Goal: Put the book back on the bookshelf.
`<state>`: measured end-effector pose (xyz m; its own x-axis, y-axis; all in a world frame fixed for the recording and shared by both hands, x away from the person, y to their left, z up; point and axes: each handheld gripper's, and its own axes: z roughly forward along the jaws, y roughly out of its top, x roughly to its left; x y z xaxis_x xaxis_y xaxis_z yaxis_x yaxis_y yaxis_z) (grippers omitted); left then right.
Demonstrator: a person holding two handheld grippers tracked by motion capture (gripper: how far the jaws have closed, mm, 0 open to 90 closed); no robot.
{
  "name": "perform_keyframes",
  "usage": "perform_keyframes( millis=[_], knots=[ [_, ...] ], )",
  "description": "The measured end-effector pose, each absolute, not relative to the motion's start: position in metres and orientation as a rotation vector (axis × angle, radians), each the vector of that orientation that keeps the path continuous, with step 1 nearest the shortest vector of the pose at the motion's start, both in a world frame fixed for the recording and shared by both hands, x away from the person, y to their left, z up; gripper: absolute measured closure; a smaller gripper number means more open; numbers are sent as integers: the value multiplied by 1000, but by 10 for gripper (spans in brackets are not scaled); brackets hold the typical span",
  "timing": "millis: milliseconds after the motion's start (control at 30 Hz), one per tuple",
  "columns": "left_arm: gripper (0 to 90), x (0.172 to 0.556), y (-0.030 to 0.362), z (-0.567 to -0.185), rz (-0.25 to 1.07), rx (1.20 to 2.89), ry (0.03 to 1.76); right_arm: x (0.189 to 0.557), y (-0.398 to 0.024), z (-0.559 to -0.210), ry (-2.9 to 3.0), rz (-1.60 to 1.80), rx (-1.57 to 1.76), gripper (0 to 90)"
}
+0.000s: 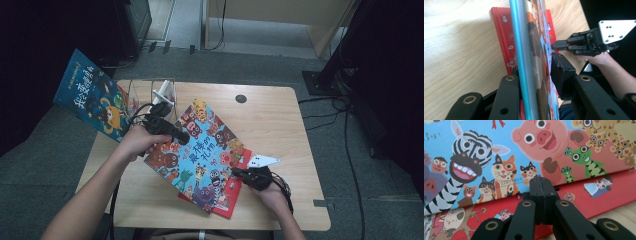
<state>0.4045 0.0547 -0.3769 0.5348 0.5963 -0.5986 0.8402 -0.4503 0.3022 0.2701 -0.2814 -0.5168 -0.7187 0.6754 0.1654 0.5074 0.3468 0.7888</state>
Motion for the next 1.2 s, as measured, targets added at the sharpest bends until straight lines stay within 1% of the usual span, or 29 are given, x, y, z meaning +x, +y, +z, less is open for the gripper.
perform_keyframes(
  millis=[300, 400, 500, 633, 733, 867, 1200],
  knots=[
    [726, 411, 52, -374, -595, 2209, 1181, 273, -278, -515, 2431, 1285, 1046, 851],
    [761, 413, 53, -369, -650, 2205, 1157, 275, -276, -515, 2435, 1283, 1029, 770],
    [795, 414, 55, -365, -699, 2188, 1154, 275, -271, -513, 2459, 1261, 977, 748],
    [811, 414, 55, -358, -709, 2176, 1211, 276, -268, -512, 2495, 1250, 910, 656],
    [815, 415, 55, -349, -699, 2205, 1209, 276, -269, -511, 2492, 1247, 904, 652],
    [813, 416, 56, -336, -647, 2254, 1198, 279, -269, -508, 2488, 1222, 886, 651],
    [813, 421, 76, -313, -598, 2236, 1251, 282, -263, -510, 2511, 1180, 854, 656]
  ],
)
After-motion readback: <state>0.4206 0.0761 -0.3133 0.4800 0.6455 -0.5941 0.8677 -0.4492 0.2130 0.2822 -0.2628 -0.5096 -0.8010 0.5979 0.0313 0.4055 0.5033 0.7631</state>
